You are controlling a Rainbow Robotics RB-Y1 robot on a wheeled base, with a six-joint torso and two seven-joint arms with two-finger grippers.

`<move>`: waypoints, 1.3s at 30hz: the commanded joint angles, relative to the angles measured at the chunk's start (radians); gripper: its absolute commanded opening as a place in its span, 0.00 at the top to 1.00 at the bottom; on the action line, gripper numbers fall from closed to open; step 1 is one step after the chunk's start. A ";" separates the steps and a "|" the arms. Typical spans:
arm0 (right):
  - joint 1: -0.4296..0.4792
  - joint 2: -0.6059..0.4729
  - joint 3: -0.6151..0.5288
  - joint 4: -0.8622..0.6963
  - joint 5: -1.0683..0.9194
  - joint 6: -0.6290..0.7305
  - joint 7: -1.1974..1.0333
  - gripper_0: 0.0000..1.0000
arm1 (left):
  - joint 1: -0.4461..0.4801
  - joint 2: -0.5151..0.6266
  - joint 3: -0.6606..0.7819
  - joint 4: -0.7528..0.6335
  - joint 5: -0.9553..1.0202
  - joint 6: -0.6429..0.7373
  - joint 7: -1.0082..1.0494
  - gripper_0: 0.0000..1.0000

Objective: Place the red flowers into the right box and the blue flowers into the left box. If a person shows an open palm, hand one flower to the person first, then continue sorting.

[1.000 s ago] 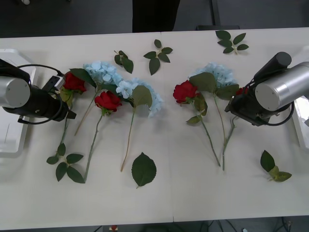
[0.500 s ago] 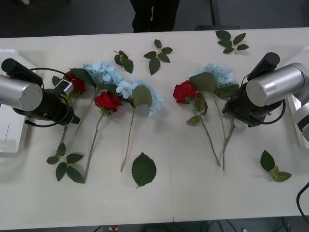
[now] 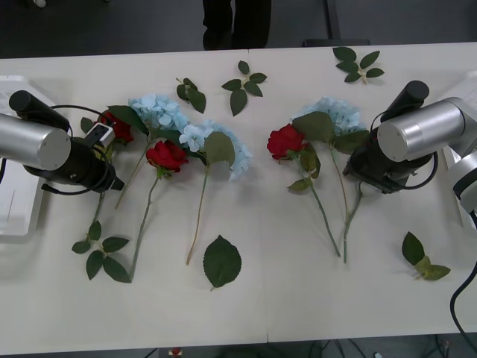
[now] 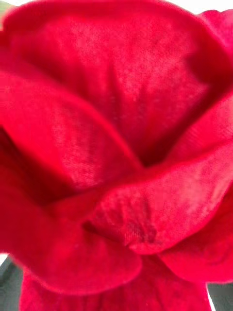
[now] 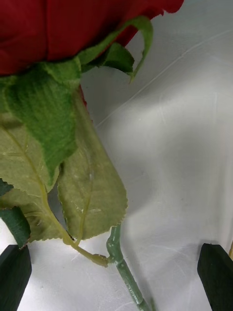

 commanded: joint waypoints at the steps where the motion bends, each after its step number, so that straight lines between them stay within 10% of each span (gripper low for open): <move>1: -0.045 0.017 0.005 0.005 0.010 -0.010 0.023 0.39 | -0.052 -0.011 -0.015 0.001 -0.022 -0.012 0.066 0.06; 7: -0.054 0.039 0.007 0.055 0.014 -0.051 0.031 0.60 | -0.050 -0.013 -0.015 0.001 -0.036 -0.012 0.068 0.30; 12: -0.075 0.057 0.007 0.100 0.025 -0.057 0.034 0.78 | -0.050 -0.013 -0.015 0.001 -0.036 -0.012 0.068 0.80; 15: -0.078 0.057 0.007 0.100 0.019 -0.056 0.036 1.00 | -0.050 -0.013 -0.015 0.002 -0.040 -0.010 0.069 0.90; 18: -0.083 0.051 0.005 0.100 0.005 -0.051 0.040 1.00 | -0.050 -0.013 -0.015 0.004 -0.042 -0.010 0.069 1.00; 30: -0.229 -0.056 -0.155 0.098 -0.132 0.188 0.284 1.00 | -0.055 0.003 -0.004 -0.013 -0.019 -0.002 0.075 1.00; 39: -0.333 -0.211 -0.153 0.098 -0.049 0.250 0.666 1.00 | -0.032 0.230 0.077 -0.341 0.231 0.222 0.062 1.00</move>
